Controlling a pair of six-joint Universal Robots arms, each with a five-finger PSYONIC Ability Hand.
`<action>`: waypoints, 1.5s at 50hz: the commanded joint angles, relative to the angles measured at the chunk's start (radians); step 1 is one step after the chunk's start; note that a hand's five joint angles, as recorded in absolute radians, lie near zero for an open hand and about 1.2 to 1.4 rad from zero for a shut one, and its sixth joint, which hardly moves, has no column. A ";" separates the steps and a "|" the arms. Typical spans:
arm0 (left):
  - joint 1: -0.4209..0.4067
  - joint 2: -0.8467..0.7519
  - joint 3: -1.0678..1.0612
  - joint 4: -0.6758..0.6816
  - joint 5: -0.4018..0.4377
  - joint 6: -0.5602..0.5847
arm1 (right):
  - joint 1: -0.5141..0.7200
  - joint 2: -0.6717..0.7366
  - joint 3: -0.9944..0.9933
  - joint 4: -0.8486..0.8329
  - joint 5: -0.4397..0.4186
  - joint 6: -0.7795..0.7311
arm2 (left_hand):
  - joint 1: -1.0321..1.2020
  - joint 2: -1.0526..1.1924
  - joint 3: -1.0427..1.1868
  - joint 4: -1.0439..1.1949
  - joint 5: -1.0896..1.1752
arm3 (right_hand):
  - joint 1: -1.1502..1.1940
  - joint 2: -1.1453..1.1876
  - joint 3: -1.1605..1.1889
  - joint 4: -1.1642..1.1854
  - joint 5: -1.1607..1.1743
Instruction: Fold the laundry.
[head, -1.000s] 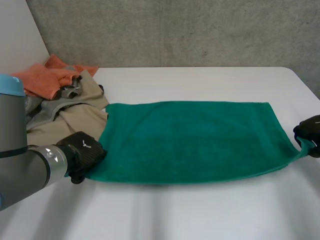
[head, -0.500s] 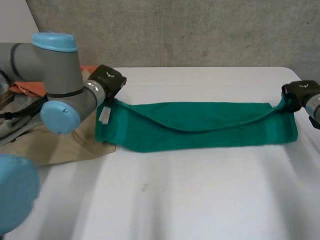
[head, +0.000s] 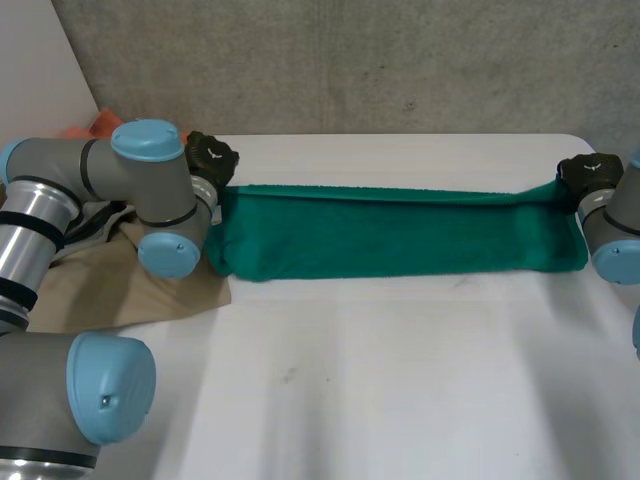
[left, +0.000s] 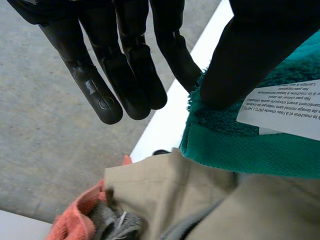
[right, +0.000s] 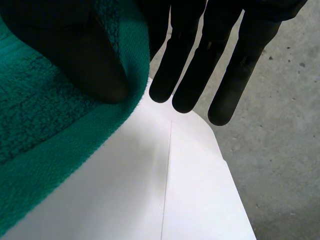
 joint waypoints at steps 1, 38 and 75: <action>-0.003 0.004 -0.029 0.076 0.051 -0.010 | 0.021 0.015 0.003 -0.033 0.003 0.002 | 0.177 0.139 0.145 0.135 0.181 | 0.270 0.219 0.206 0.197 0.206; -0.021 0.355 -0.549 0.174 0.135 -0.186 | 0.034 -0.183 0.241 0.087 -0.285 0.131 | -0.987 -1.025 -1.019 -1.029 -0.983 | -0.952 -1.003 -1.016 -1.025 -1.015; -0.028 0.598 -0.824 0.189 0.123 -0.287 | 0.120 -0.129 0.178 -0.286 -0.038 0.112 | -0.987 -1.025 -1.019 -1.029 -0.983 | -0.952 -1.003 -1.016 -1.025 -1.015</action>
